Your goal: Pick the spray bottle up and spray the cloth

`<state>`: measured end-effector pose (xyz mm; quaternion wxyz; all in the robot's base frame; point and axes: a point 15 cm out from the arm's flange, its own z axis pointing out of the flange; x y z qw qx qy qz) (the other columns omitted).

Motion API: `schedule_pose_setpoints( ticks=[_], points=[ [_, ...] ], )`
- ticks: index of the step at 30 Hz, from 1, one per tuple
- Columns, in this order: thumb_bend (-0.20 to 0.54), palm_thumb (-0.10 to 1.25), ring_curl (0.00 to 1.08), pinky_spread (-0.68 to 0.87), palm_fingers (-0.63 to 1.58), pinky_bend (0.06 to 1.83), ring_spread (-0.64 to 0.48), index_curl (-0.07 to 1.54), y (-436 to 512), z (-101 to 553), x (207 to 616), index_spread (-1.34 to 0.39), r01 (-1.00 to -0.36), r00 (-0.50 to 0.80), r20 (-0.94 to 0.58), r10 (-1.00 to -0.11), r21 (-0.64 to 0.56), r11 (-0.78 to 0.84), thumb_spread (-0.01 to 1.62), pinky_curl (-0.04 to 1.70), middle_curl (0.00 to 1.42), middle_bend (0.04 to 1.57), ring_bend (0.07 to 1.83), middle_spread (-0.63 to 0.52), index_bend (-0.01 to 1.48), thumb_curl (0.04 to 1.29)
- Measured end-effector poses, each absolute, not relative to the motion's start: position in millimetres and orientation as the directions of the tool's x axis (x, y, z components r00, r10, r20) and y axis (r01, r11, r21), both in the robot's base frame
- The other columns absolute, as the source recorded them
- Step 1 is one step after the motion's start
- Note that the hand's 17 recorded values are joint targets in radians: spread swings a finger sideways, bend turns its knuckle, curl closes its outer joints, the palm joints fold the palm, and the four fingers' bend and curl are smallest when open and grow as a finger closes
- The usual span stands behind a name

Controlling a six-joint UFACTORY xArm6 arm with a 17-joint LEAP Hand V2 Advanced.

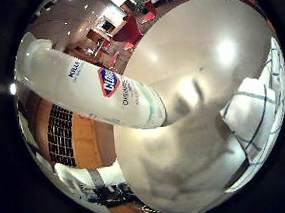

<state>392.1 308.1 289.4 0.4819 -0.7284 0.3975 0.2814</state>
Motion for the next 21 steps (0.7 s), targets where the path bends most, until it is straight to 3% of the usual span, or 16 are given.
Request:
schedule_pose_setpoints(
  ticks=[11, 21],
  points=[
    [-0.021, 0.77, 0.31, 0.45, 0.2, 0.37, 0.1, 0.34, 253.9, 293.1, 388.3, -0.24, -0.836, 0.549, -0.737, -0.394, -0.49, -0.247, 1.06, 0.44, 0.38, 0.29, 0.55, 0.06, 0.17, 0.52],
    [-0.021, 0.77, 0.3, 0.45, 0.25, 0.35, 0.13, 0.35, 204.0, 292.9, 359.3, -0.22, -0.871, 0.491, -0.736, -0.466, -0.406, -0.277, 1.05, 0.38, 0.38, 0.25, 0.51, 0.07, 0.17, 0.51]
  ],
)
